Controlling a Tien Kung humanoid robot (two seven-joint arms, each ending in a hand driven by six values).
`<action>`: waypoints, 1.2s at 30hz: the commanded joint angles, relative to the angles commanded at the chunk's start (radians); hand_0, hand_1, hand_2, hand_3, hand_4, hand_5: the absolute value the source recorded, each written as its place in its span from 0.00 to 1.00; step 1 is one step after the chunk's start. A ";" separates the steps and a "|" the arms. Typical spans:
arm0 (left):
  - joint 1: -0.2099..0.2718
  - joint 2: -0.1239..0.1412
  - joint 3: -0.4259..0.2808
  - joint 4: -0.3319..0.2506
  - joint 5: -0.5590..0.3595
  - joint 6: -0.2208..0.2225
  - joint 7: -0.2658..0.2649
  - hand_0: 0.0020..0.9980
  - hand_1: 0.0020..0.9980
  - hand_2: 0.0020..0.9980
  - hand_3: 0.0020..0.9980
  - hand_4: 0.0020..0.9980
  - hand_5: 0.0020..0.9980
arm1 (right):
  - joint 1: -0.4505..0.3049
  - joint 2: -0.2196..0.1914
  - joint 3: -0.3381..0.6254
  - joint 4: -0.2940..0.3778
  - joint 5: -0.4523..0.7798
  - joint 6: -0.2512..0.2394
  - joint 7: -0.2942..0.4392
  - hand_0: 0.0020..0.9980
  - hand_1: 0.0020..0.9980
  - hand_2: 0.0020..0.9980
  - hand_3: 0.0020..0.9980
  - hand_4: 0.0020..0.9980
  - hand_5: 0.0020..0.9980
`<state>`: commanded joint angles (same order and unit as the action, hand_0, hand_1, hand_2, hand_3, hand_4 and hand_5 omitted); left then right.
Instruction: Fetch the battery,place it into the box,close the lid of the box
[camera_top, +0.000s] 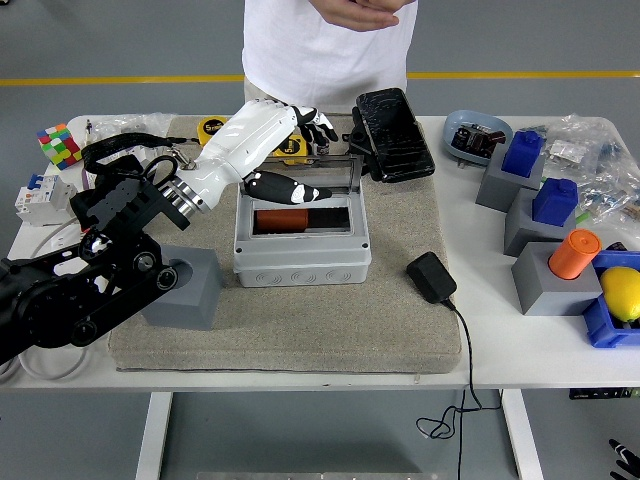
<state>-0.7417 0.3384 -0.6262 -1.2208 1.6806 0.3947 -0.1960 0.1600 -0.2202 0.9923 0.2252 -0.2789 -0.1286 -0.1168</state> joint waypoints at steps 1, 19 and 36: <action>0.001 -0.001 -0.005 0.003 -0.012 -0.012 0.007 0.73 0.81 0.81 0.82 1.00 1.00 | 0.000 0.000 -0.001 0.000 0.000 0.000 0.000 0.62 0.64 0.62 0.53 0.97 0.37; 0.044 0.018 0.026 -0.012 -0.059 -0.144 0.162 0.74 0.81 0.80 0.83 1.00 1.00 | -0.001 -0.001 0.002 0.000 -0.002 0.003 -0.002 0.62 0.64 0.62 0.53 0.97 0.37; 0.175 0.085 0.010 -0.132 -0.071 -0.151 0.179 0.70 0.78 0.78 0.81 1.00 1.00 | -0.001 -0.003 0.011 0.000 -0.007 0.006 0.000 0.62 0.64 0.62 0.53 0.97 0.37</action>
<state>-0.5672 0.4230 -0.6162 -1.3529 1.6096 0.2437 -0.0174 0.1587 -0.2231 1.0028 0.2249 -0.2855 -0.1225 -0.1166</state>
